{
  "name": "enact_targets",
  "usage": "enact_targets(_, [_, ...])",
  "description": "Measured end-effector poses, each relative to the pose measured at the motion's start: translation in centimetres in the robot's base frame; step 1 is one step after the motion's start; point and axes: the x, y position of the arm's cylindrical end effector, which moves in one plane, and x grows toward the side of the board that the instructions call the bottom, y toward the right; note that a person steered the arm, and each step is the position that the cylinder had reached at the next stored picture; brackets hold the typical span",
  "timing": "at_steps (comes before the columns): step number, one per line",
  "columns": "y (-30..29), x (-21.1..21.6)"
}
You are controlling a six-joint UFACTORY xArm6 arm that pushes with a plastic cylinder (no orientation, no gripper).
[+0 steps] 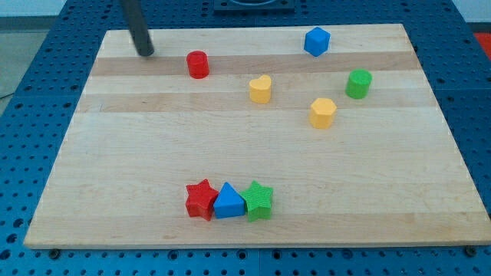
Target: Slide the red circle closer to the line of blocks
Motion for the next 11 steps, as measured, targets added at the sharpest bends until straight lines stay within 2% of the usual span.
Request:
enact_targets(1, [5.0, 0.9])
enact_targets(2, [7.8, 5.9])
enact_targets(3, [10.1, 8.2])
enact_targets(4, [10.2, 3.7])
enact_targets(5, [12.8, 4.1])
enact_targets(7, [13.6, 16.0])
enact_targets(8, [13.5, 17.6])
enact_targets(9, [13.5, 14.0])
enact_targets(10, [11.4, 13.0])
enact_targets(11, [9.8, 18.2])
